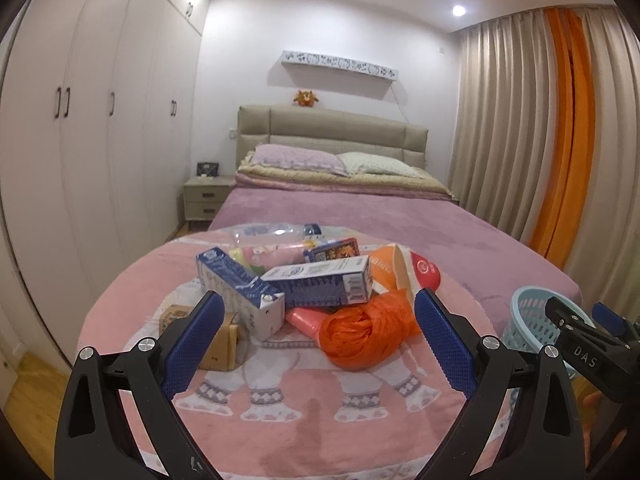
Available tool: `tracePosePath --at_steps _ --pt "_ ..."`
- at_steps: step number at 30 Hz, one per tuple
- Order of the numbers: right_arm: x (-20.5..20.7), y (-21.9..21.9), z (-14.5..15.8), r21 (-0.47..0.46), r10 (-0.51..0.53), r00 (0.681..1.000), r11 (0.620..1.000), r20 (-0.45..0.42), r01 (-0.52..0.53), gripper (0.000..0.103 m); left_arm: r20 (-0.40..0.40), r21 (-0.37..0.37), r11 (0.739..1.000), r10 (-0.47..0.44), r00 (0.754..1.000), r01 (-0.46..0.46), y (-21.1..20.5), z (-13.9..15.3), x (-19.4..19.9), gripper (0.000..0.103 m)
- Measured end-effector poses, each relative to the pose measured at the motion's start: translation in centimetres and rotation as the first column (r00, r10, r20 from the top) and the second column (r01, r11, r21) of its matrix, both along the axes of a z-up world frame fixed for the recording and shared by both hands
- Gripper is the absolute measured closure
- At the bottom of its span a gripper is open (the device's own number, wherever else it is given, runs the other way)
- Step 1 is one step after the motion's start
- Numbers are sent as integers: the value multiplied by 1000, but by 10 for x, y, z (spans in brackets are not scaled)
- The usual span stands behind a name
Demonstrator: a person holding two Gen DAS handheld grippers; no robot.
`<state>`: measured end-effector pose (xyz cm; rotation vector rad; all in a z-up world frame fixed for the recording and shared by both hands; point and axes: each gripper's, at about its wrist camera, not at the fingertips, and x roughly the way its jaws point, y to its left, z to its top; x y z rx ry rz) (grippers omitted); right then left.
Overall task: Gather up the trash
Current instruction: 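Grasp the brown paper bag with the left tool while the right tool grasps the orange plastic bag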
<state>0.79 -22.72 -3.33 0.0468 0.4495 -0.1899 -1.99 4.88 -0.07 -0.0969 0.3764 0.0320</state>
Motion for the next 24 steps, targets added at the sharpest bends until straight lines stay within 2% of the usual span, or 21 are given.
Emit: tracePosePath --at_steps 3,4,8,10,12,15,19,21,22,24 --pt "3 7 -2 -4 23 1000 1000 -6 -23 18 -34 1 999 46 998 -46 17 -5 5 10" --pt "4 10 -3 -7 35 999 999 -8 -35 24 -46 2 998 62 997 -62 23 -6 8 10" --pt "14 30 -7 -14 106 994 994 -37 -107 32 -98 6 995 102 990 -101 49 -8 18 10" --pt "20 39 -6 6 155 987 988 -50 -155 42 -125 8 994 108 986 -107 62 -9 26 10" --pt "26 47 -5 26 197 978 980 -63 -196 44 -166 -14 995 97 981 -101 76 -11 36 10" --pt "37 64 -7 73 256 962 966 -91 -250 44 -231 -64 991 102 968 -120 96 -15 52 10" --pt "54 91 -15 143 325 935 941 -141 -305 44 -269 -68 990 98 958 -120 106 -18 70 10" --pt "59 101 -19 154 342 926 935 -159 -319 43 -302 -93 989 84 949 -117 114 -23 75 10" --pt "62 105 -20 163 351 921 932 -171 -325 41 -316 -101 986 93 944 -131 119 -26 74 10" --pt "68 112 -27 205 367 908 923 -202 -327 27 -346 -137 973 127 930 -184 132 -36 69 10"
